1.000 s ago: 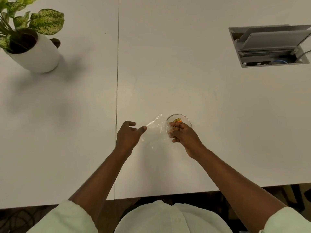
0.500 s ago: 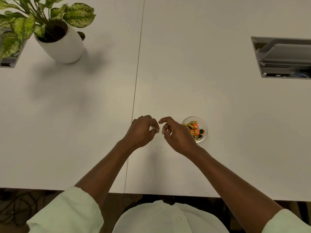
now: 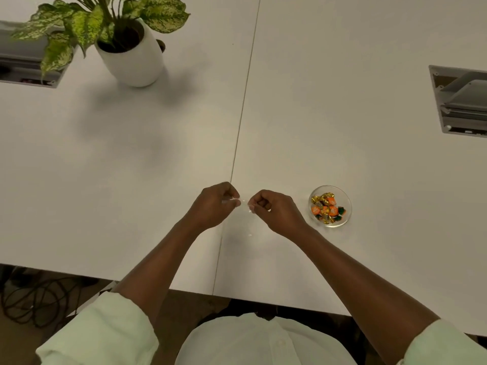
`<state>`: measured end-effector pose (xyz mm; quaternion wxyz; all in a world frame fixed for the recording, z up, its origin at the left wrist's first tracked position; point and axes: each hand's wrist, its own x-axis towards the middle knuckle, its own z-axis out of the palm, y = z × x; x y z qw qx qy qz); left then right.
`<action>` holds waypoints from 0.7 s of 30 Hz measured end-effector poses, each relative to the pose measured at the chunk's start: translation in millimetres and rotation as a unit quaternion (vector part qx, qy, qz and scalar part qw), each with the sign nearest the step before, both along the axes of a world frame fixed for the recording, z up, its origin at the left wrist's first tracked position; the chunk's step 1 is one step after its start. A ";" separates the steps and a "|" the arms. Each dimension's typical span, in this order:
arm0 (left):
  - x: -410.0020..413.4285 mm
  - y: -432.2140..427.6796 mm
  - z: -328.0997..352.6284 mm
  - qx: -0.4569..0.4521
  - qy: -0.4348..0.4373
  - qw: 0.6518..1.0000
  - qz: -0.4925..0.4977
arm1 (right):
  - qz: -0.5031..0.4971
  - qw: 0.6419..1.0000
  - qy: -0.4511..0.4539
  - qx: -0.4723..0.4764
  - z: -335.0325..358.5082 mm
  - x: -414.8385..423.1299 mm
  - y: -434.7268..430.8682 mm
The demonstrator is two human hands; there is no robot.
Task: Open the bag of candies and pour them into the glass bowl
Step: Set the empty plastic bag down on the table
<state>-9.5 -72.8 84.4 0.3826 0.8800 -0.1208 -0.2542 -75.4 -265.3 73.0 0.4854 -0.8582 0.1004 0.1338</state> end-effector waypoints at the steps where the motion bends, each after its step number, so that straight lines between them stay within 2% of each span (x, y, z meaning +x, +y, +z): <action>1: 1.4 8.3 -2.9 -0.013 0.036 0.998 0.044 | -0.011 1.000 0.021 0.016 -1.9 3.3 5.2; 5: 3.1 43.5 -20.6 -0.094 0.187 0.957 0.200 | -0.062 0.989 0.093 0.094 -11.7 16.1 22.7; 8: -6.7 70.3 -37.2 -0.069 0.241 0.950 0.187 | -0.074 0.981 0.133 0.122 -23.4 29.9 37.3; 10: -15.9 86.2 -50.3 -0.046 0.243 0.949 0.194 | -0.081 0.976 0.157 0.124 -32.8 40.0 48.3; 15: -29.2 106.6 -70.5 -0.007 0.212 0.934 0.287 | -0.035 0.981 0.175 0.075 -54.1 58.9 73.7; 18: -33.6 114.3 -82.4 0.049 0.179 0.931 0.315 | 0.009 0.987 0.158 -0.003 -65.8 68.6 90.2; 21: -39.3 118.7 -90.4 0.139 0.129 0.938 0.290 | 0.069 0.985 0.128 -0.093 -72.9 75.4 102.4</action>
